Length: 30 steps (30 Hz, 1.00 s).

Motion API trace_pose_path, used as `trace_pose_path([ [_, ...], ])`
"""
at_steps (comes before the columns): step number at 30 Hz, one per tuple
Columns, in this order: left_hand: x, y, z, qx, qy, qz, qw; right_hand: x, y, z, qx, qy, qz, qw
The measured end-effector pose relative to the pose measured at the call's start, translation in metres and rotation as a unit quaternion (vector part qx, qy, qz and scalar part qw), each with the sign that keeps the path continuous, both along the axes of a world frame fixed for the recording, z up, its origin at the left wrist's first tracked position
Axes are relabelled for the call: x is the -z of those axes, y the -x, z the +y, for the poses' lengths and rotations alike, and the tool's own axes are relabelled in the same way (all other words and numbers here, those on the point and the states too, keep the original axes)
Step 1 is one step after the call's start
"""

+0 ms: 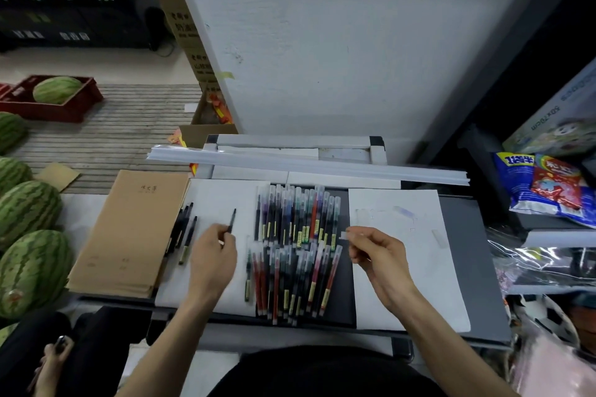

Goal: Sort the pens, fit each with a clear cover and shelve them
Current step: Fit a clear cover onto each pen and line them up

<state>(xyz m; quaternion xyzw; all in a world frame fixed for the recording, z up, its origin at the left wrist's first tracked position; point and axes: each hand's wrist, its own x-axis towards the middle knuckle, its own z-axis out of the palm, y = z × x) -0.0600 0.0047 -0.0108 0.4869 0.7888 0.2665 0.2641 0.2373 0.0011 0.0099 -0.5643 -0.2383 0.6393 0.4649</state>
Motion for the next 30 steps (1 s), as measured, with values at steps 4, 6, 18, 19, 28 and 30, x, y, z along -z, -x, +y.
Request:
trace_pose_path([
  [4, -0.024, -0.043, -0.01, 0.029, -0.016, -0.155, 0.987, -0.013, 0.003, 0.006, 0.013, 0.029, 0.107, 0.994],
  [6, -0.034, -0.057, -0.012, 0.043, -0.028, -0.19, 0.98, -0.018, 0.005, 0.01, 0.015, 0.031, 0.131, 0.991],
  [18, -0.067, -0.099, -0.031, 0.161, -0.037, -0.261, 0.951, -0.058, 0.021, 0.016, 0.002, -0.032, 0.139, 0.99],
  [19, -0.067, -0.101, -0.033, 0.166, -0.033, -0.265, 0.949, -0.06, 0.022, 0.015, -0.003, -0.038, 0.133, 0.99],
  [28, -0.065, -0.101, -0.037, 0.17, -0.021, -0.267, 0.949, -0.055, 0.025, 0.01, -0.079, -0.09, 0.029, 0.992],
  [30, -0.066, -0.104, -0.037, 0.169, -0.016, -0.277, 0.946, -0.05, 0.026, 0.007, -0.088, -0.093, 0.018, 0.992],
])
